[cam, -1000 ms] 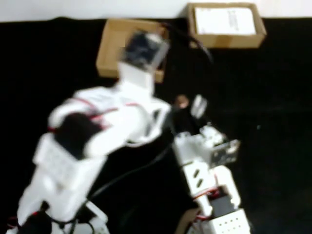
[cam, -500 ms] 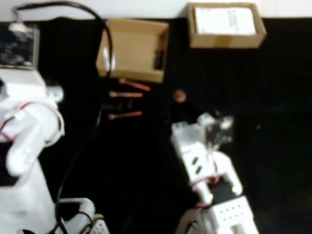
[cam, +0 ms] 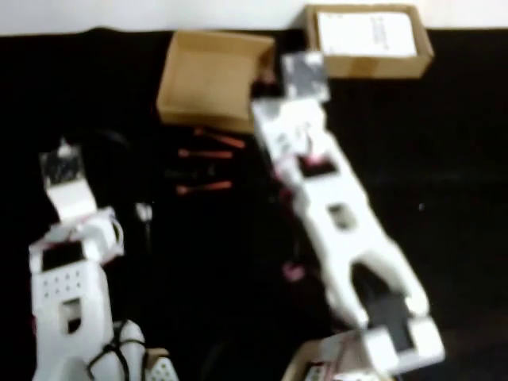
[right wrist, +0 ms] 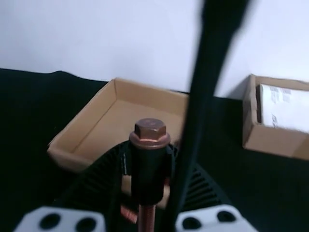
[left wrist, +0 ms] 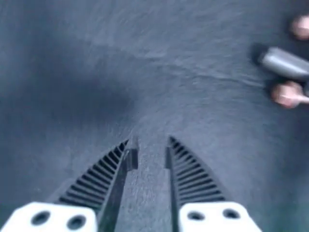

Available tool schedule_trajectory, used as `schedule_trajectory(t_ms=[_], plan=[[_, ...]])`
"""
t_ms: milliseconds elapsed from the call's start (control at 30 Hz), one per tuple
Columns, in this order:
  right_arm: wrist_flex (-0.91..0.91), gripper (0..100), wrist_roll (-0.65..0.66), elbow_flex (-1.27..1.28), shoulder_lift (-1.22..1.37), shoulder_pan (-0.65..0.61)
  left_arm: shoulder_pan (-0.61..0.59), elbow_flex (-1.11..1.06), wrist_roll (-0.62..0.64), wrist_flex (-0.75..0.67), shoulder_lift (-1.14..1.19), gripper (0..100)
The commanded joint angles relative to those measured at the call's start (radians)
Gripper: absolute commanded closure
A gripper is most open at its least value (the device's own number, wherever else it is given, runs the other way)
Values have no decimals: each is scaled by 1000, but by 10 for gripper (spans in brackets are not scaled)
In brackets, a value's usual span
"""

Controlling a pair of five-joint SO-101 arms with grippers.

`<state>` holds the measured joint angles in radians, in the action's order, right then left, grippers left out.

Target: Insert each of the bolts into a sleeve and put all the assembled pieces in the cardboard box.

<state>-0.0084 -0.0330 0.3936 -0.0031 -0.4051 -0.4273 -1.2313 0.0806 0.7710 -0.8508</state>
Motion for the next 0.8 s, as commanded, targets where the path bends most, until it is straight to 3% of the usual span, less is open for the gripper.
schedule_trajectory(t_ms=[0, 133, 433, 767], plan=[[-19, 992, -3, -371, 257, 4, -21, -105, 40, -152, -25, 853], [79, 992, -8, -680, 510, -10, -38, -127, 48, -221, -24, 853], [191, 992, -8, -1294, 1007, -16, -2, -139, 43, -229, -24, 853], [424, 991, -8, -1655, 1274, -13, -2, -139, 43, -230, -24, 852]])
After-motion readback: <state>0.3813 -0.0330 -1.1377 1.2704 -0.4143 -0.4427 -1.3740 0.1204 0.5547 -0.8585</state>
